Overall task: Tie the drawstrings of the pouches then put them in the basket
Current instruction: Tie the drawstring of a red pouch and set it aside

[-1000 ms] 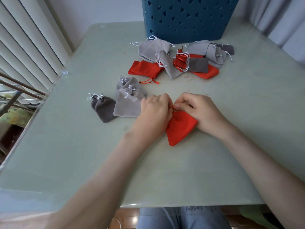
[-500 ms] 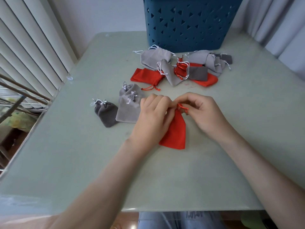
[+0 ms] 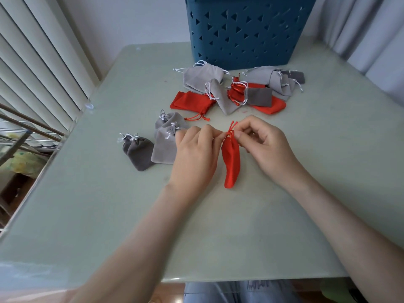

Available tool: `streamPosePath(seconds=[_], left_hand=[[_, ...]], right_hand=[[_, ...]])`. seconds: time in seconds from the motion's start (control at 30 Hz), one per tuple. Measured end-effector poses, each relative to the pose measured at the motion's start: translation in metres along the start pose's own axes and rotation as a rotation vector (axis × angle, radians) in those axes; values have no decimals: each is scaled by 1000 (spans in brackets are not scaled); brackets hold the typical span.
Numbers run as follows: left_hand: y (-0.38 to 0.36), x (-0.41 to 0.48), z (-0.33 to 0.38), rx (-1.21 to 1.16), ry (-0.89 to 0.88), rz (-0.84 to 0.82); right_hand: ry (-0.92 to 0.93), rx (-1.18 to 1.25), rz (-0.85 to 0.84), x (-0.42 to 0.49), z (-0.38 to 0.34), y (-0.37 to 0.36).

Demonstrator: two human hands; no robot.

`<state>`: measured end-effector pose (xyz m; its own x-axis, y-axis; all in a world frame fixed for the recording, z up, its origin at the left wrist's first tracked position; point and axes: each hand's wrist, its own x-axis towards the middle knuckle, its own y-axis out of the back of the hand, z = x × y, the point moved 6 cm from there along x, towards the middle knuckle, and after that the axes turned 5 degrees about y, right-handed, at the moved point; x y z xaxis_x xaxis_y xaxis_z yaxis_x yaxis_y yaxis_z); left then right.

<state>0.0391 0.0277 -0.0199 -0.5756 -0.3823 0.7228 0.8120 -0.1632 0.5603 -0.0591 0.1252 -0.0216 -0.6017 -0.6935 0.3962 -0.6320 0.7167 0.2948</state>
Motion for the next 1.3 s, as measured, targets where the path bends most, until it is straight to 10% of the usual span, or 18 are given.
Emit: streamPosePath(seconds=[0.63,0.9,1.3], left_hand=[[-19,12,1,-216,491,-303],[-3,34,-14,248,384,-281],[-4,45,-61,71,465,-279]], right_hand=[[-332,333,-85,3,17,-5],[-261,-335,-301,37,31,-1],[-109,-759,-244,115,57,-54]])
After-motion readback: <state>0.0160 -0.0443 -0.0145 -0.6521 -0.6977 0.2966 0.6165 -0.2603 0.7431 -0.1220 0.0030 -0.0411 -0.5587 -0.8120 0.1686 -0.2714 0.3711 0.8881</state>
